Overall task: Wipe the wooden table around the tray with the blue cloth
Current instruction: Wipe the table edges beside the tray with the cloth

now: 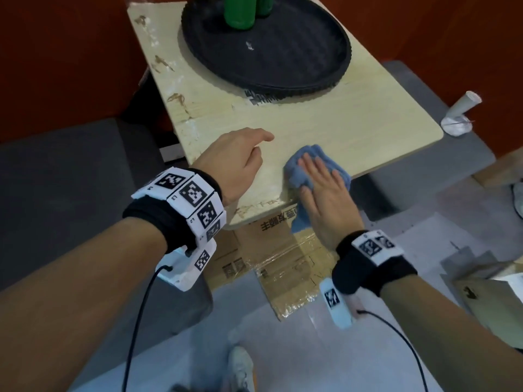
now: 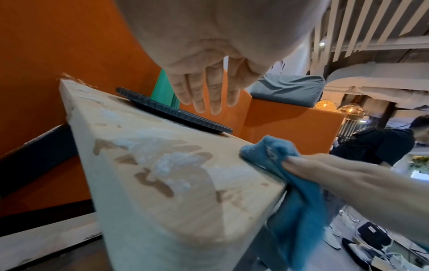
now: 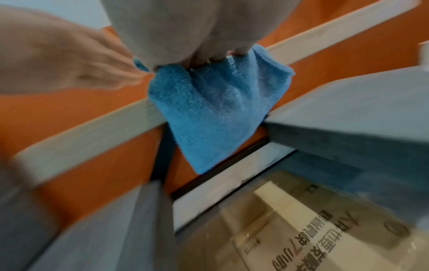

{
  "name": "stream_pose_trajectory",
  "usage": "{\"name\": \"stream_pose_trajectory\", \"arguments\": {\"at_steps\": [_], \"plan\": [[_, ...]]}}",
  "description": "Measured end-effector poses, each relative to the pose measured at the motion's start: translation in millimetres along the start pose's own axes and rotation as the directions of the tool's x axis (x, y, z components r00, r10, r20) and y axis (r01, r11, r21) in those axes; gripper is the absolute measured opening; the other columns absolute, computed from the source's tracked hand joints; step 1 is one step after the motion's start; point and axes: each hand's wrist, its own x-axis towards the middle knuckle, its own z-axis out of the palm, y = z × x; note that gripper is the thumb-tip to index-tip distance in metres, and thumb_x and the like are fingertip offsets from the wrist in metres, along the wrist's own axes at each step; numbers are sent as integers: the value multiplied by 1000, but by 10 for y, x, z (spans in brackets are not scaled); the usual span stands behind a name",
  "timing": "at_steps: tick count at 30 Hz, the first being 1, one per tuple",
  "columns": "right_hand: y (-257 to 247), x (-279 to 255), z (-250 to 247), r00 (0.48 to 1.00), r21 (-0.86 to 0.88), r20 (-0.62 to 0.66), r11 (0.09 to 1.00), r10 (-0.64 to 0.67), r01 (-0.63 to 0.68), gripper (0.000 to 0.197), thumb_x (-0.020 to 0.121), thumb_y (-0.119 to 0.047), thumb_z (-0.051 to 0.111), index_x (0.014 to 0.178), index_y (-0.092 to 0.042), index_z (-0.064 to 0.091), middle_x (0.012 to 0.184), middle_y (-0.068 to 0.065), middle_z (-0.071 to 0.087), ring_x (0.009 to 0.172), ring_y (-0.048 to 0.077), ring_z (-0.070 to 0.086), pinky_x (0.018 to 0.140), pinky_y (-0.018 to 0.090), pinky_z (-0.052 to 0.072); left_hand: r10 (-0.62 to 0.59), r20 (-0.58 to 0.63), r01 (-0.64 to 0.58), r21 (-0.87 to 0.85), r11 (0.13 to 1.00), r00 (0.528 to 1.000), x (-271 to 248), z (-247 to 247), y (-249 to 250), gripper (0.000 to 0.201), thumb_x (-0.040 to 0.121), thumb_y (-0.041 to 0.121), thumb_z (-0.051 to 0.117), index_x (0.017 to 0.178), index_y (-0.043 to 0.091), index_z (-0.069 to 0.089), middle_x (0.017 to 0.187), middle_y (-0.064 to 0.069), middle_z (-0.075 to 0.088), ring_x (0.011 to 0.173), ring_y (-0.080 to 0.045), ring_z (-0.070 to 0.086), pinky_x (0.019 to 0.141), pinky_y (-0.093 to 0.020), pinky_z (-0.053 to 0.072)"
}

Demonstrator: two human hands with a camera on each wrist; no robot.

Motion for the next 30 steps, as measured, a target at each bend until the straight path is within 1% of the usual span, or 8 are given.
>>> {"name": "stream_pose_trajectory", "arguments": {"at_steps": [4, 8, 11, 14, 17, 23, 27, 30], "plan": [[-152, 38, 83, 980, 97, -98, 982, 172, -163, 54, 103, -39, 17, 152, -22, 7, 160, -5, -2, 146, 8, -6, 117, 30, -10, 32, 46, -33, 23, 999, 998, 9, -7, 41, 40, 99, 15, 33, 135, 20, 48, 139, -1, 51, 126, -19, 47, 104, -30, 36], [-616, -268, 308, 997, 26, -71, 999, 29, -27, 52, 102, -37, 19, 151, -25, 5, 153, -13, -8, 144, 6, -10, 117, 28, -12, 45, 74, -49, 45, 998, 996, 32, -24, -53, 40, 99, 15, 34, 136, 20, 48, 139, -2, 51, 126, -19, 48, 106, -34, 37], [-454, -213, 236, 999, 8, -50, 1000, -15, 16, 55, 100, -38, 20, 152, -22, 12, 159, -8, 6, 146, 6, -1, 120, 30, -3, 56, 114, -63, 58, 996, 992, -10, -21, -109, 40, 99, 16, 34, 136, 20, 47, 140, -1, 50, 128, -19, 46, 106, -33, 37], [-165, 17, 85, 976, 176, -139, 974, 168, -143, 56, 99, -37, 21, 151, -16, 22, 159, 1, 17, 147, 13, 10, 121, 38, 7, 82, 128, -91, 67, 994, 988, -92, -57, -167, 40, 100, 18, 32, 138, 19, 45, 142, 0, 48, 130, -18, 43, 106, -30, 33], [-328, 39, 130, 927, 261, -191, 927, 323, -269, 52, 103, -32, 24, 151, -15, 18, 160, 1, 13, 148, 15, 6, 121, 40, 2, 107, 127, -117, 76, 990, 986, -154, -100, -198, 40, 100, 18, 30, 138, 18, 45, 143, 0, 47, 131, -17, 41, 107, -29, 30], [-697, -275, 258, 991, 135, -100, 988, 91, -77, 51, 103, -36, 23, 152, -22, 17, 159, -8, 11, 146, 9, 2, 121, 35, -1, 141, 121, -148, 51, 988, 983, -144, -163, -256, 40, 99, 15, 32, 136, 16, 46, 139, -2, 50, 128, -18, 44, 109, -37, 34], [-325, -6, 23, 920, 403, -192, 882, 342, -244, 52, 101, -36, 24, 150, -17, 27, 157, 3, 25, 144, 17, 19, 118, 46, 16, 141, 107, -147, 52, 988, 984, -146, -246, -277, 40, 100, 16, 31, 138, 17, 44, 142, 0, 47, 132, -15, 39, 112, -34, 29], [-612, -147, 110, 902, 519, -120, 800, 416, -300, 49, 103, -35, 26, 150, -20, 25, 156, 4, 26, 144, 19, 21, 118, 46, 21, 134, 103, -139, 44, 989, 986, -135, -269, -310, 41, 100, 16, 31, 139, 17, 43, 142, 0, 46, 132, -15, 39, 112, -34, 29]]}}
